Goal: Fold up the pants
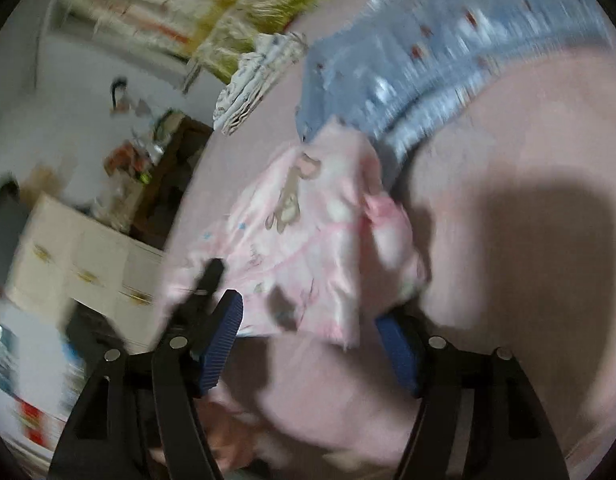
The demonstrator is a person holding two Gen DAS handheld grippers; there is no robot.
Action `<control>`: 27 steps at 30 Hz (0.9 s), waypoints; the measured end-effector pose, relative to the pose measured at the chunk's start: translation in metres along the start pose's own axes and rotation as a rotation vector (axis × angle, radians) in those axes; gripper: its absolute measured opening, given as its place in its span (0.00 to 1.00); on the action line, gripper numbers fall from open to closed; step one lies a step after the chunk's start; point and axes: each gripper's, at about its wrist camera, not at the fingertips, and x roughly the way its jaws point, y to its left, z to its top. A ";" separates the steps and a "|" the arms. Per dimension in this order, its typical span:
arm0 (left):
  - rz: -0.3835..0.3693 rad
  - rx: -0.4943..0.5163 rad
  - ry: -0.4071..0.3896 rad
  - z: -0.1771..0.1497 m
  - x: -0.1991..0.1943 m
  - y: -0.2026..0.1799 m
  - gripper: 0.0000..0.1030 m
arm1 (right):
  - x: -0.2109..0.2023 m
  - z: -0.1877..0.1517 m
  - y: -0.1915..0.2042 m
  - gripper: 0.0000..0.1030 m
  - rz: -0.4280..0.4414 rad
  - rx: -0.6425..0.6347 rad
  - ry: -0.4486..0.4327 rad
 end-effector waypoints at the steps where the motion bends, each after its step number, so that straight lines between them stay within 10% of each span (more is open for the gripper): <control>1: -0.003 -0.006 -0.002 -0.002 -0.001 0.001 0.16 | 0.001 -0.003 -0.004 0.67 0.049 0.058 0.020; 14: -0.003 -0.056 -0.067 -0.001 -0.016 0.018 0.16 | 0.071 0.008 0.040 0.83 0.057 0.113 0.064; 24: -0.020 -0.070 -0.036 0.002 -0.010 0.041 0.22 | 0.092 0.017 0.049 0.40 -0.062 -0.095 -0.171; 27: -0.034 -0.081 -0.018 0.000 -0.008 0.049 0.43 | 0.088 0.014 0.046 0.31 -0.058 -0.158 -0.189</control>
